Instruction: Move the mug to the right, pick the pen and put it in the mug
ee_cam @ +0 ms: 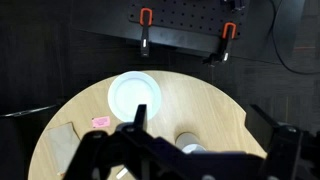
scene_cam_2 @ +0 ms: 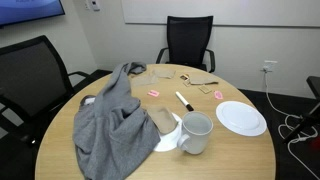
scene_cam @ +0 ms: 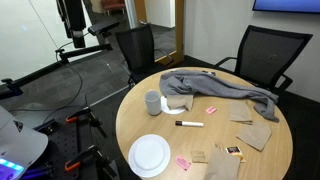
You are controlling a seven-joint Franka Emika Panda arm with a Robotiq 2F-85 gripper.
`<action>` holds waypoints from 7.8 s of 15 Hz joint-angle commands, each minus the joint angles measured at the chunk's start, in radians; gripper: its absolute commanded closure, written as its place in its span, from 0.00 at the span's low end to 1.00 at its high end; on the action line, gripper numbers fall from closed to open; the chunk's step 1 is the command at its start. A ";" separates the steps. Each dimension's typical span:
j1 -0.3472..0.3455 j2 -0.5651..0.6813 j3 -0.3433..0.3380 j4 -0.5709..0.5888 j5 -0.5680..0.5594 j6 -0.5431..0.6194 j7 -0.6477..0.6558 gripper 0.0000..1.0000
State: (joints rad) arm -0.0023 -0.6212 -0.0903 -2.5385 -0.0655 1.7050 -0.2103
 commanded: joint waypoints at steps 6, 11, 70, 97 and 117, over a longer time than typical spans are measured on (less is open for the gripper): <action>-0.001 0.000 0.002 0.001 0.001 -0.001 0.000 0.00; -0.001 0.000 0.002 0.001 0.001 -0.001 0.000 0.00; 0.027 1.112 0.086 0.170 -0.002 1.140 0.240 0.00; 0.035 1.372 0.094 0.424 0.020 1.189 0.246 0.51; 0.088 1.205 0.068 0.301 0.015 1.159 0.280 0.97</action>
State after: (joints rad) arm 0.0617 0.6959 0.0031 -2.1648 -0.0593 2.8729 0.0462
